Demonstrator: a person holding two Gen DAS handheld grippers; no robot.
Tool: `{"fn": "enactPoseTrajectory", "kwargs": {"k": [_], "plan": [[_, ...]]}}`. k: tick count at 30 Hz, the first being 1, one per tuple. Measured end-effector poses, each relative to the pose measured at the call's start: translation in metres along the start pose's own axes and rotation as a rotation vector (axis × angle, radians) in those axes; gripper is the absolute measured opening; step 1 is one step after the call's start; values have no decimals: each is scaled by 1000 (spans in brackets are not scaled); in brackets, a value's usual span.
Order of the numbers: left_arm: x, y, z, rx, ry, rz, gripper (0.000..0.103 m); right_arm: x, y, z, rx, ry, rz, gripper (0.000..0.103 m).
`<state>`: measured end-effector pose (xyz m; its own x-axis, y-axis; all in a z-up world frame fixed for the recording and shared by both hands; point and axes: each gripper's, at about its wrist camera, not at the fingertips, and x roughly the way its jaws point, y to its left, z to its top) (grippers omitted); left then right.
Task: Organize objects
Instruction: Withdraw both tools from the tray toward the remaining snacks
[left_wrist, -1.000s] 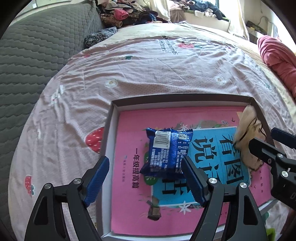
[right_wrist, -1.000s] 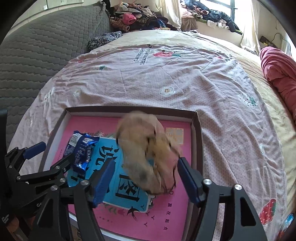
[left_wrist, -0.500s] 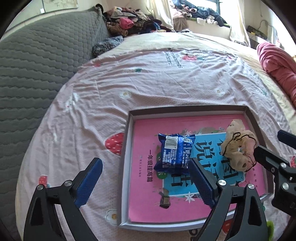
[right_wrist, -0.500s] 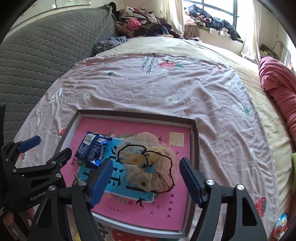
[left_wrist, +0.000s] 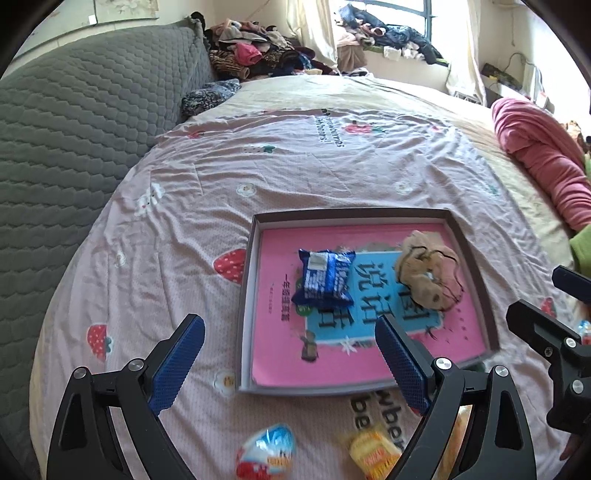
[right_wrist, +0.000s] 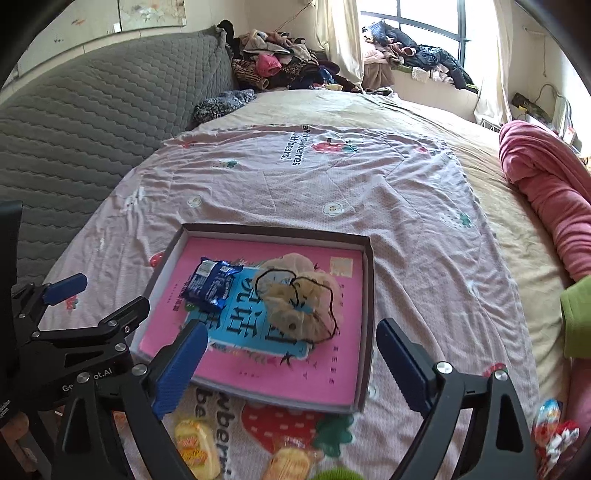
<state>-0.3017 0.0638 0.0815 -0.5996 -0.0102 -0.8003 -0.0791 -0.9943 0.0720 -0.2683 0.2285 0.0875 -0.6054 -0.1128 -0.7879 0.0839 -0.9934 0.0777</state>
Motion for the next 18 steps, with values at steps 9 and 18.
{"fn": "enactPoseTrajectory", "kwargs": {"k": [9, 18], "plan": [[-66, 0, -31, 19, -53, -19, 94, -72, 8, -32, -22, -75, 5, 100], [-122, 0, -61, 20, -89, -25, 94, -136, 9, -61, -58, -130, -23, 102]]}}
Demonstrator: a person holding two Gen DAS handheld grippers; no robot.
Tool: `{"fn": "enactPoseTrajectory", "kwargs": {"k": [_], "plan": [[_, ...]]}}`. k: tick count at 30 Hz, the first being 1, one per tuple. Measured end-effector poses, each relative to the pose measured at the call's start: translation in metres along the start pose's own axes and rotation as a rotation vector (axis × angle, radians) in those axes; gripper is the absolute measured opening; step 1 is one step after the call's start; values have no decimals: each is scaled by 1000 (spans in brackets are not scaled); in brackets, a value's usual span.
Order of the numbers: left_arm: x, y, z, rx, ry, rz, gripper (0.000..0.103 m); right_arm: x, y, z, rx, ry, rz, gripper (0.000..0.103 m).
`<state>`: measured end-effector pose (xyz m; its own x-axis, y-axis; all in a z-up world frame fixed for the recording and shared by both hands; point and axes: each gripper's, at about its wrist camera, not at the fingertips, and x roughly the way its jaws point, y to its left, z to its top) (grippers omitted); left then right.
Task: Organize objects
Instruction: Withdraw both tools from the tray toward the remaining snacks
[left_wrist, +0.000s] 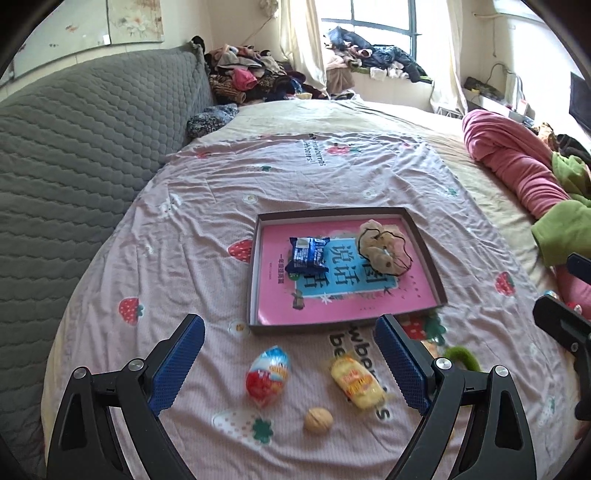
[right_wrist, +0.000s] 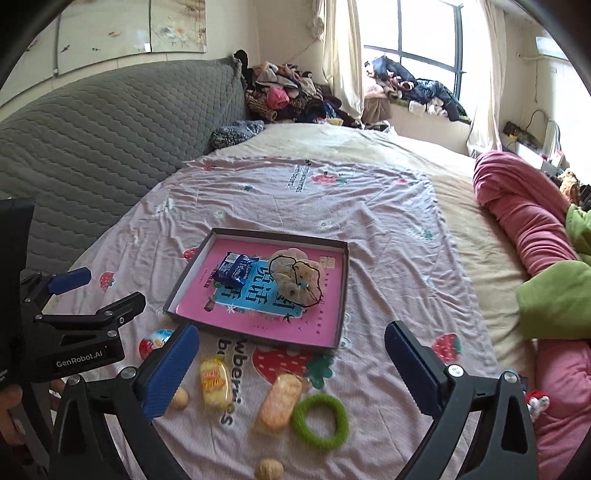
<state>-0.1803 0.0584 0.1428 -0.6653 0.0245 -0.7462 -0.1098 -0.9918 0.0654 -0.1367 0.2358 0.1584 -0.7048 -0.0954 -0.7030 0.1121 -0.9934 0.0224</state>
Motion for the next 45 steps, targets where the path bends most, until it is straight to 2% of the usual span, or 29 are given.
{"fn": "enactPoseTrajectory", "kwargs": {"k": [11, 22, 38, 45], "plan": [[-30, -15, -38, 13, 10, -10, 94, -43, -16, -39, -2, -7, -13, 102], [-31, -43, -67, 32, 40, -40, 94, -49, -37, -82, -9, 28, -21, 102], [0, -70, -103, 41, 63, -72, 94, -19, -43, -136, -74, 91, -45, 101], [23, -75, -111, 35, 73, -82, 94, 2, -48, -146, -67, 109, -59, 98]]}}
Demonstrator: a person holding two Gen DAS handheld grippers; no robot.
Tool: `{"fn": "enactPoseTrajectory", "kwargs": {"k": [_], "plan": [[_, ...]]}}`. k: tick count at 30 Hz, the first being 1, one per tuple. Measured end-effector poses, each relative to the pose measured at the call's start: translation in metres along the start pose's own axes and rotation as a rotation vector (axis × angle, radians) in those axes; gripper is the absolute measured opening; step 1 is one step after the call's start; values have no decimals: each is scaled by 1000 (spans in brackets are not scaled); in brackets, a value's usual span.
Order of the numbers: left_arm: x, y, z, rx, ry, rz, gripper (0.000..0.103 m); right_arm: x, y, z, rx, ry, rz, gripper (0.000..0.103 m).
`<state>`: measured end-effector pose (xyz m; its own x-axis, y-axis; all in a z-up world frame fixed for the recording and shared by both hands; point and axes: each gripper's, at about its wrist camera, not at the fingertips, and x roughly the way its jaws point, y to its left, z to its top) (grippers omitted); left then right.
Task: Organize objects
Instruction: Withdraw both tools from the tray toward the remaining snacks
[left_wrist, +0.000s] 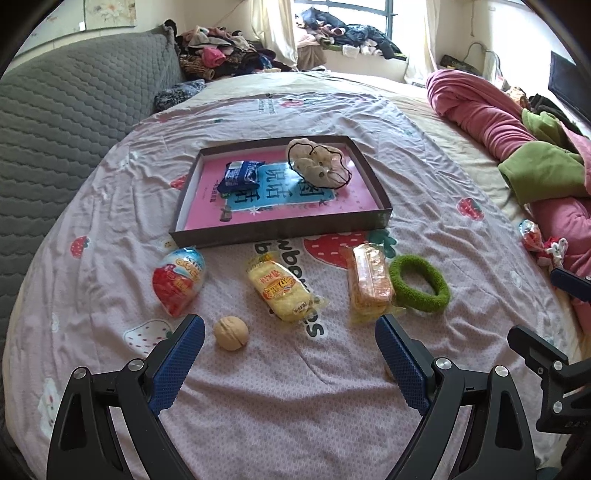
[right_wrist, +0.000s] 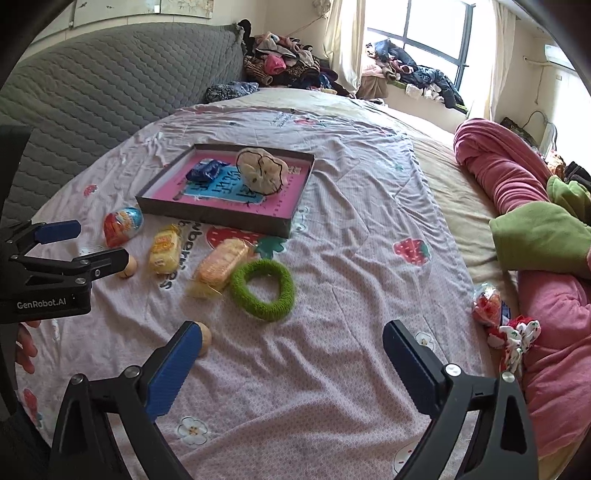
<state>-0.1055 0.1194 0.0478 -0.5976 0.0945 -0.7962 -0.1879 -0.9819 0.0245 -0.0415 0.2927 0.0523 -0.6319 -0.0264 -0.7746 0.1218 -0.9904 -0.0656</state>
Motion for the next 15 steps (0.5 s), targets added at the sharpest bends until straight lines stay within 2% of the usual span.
{"fn": "enactPoseTrajectory", "kwargs": {"k": [7, 15], "plan": [[25, 6, 4, -22, 9, -17, 94, 23, 0, 2, -2, 17, 4, 98], [54, 4, 11, -21, 40, -33, 94, 57, 6, 6, -51, 50, -47, 97]]}}
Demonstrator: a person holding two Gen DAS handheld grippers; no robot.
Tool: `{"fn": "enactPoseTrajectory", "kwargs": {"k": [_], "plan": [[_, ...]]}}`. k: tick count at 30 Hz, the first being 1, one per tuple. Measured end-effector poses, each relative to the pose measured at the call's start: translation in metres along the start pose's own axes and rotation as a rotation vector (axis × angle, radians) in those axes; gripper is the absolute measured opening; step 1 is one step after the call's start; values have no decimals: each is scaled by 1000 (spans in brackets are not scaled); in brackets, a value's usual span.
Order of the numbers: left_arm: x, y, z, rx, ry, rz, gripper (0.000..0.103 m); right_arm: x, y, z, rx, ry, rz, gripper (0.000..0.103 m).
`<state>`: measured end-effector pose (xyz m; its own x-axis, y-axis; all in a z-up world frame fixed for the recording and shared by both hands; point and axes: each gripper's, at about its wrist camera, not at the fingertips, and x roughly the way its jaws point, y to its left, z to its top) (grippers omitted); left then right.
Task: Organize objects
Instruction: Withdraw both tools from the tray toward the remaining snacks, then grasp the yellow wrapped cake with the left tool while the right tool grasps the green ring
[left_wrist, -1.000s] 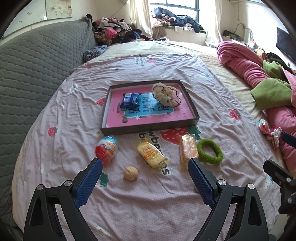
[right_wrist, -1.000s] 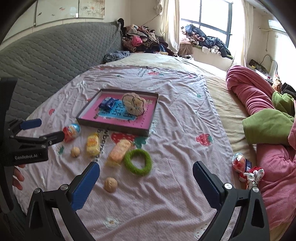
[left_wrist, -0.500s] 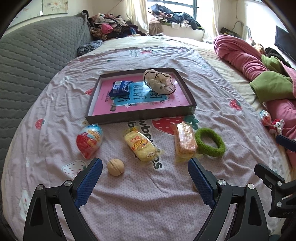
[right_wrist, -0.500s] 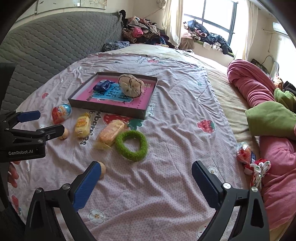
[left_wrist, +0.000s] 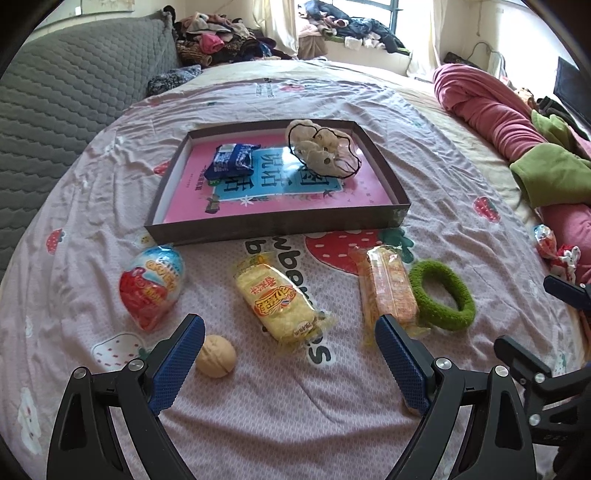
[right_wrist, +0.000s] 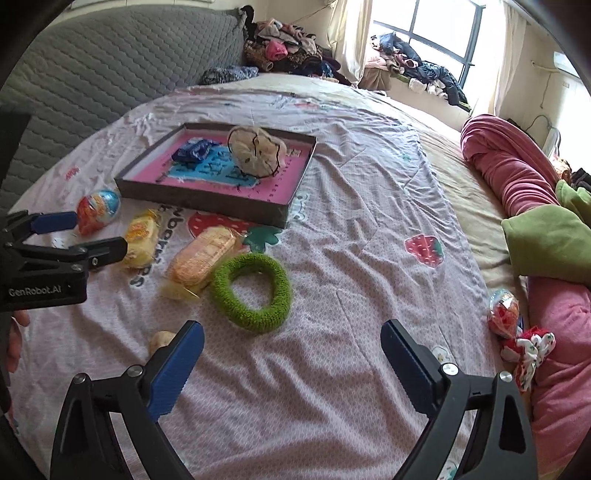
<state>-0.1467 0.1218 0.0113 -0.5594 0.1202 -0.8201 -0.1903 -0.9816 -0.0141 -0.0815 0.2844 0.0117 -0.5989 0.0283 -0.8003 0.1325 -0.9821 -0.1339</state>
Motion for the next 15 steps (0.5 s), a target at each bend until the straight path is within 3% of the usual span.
{"fn": "enactPoseTrajectory", "kwargs": {"k": [15], "plan": [[41, 3, 6, -21, 48, 6, 94, 39, 11, 5, -69, 46, -14, 93]]}}
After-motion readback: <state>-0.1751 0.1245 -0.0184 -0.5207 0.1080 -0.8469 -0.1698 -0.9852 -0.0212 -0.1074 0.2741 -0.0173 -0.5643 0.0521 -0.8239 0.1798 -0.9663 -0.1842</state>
